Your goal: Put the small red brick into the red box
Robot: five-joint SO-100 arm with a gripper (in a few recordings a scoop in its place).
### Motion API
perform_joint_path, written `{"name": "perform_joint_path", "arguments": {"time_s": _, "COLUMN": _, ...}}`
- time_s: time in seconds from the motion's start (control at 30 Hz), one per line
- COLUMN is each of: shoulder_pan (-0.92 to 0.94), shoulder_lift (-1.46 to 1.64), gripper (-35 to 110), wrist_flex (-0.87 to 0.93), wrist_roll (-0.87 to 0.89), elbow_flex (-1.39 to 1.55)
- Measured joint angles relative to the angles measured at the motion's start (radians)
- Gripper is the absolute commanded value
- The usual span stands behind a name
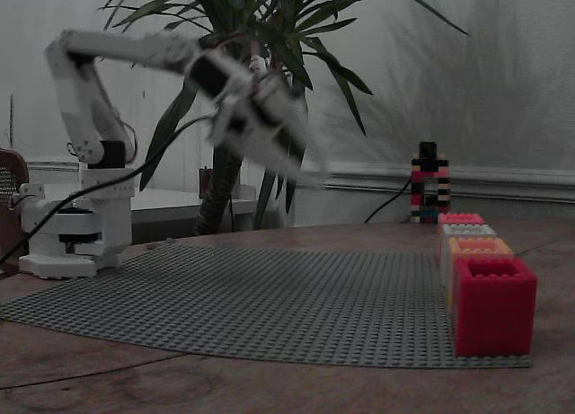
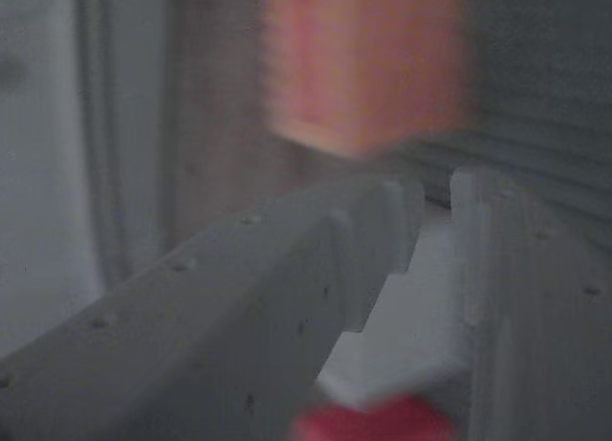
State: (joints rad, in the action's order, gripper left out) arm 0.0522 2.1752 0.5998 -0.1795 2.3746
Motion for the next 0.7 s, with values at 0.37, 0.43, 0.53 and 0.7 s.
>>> {"name": "perform_joint_path", "arguments": {"time_s": 0.37, "shoulder_pan": -0.051, "shoulder_lift": 0.653, "gripper": 0, "wrist_flex": 0.302, "wrist_roll": 0.078, "elbow_flex": 0.482}}
{"name": "perform_joint_path", "arguments": {"time_s": 0.43, "shoulder_pan": -0.055, "shoulder_lift": 0.741, "gripper": 0, "wrist_flex": 0.383, "wrist_roll": 0.109, "elbow_flex": 0.488}}
{"name": "perform_joint_path", "arguments": {"time_s": 0.53, "shoulder_pan": -0.055, "shoulder_lift": 0.851, "gripper": 0, "wrist_flex": 0.508, "wrist_roll": 0.141, "elbow_flex": 0.488}}
{"name": "perform_joint_path", "arguments": {"time_s": 0.7, "shoulder_pan": -0.058, "shoulder_lift": 0.973, "gripper": 0, "wrist_flex": 0.644, "wrist_roll": 0.176, "elbow_flex": 0.505}}
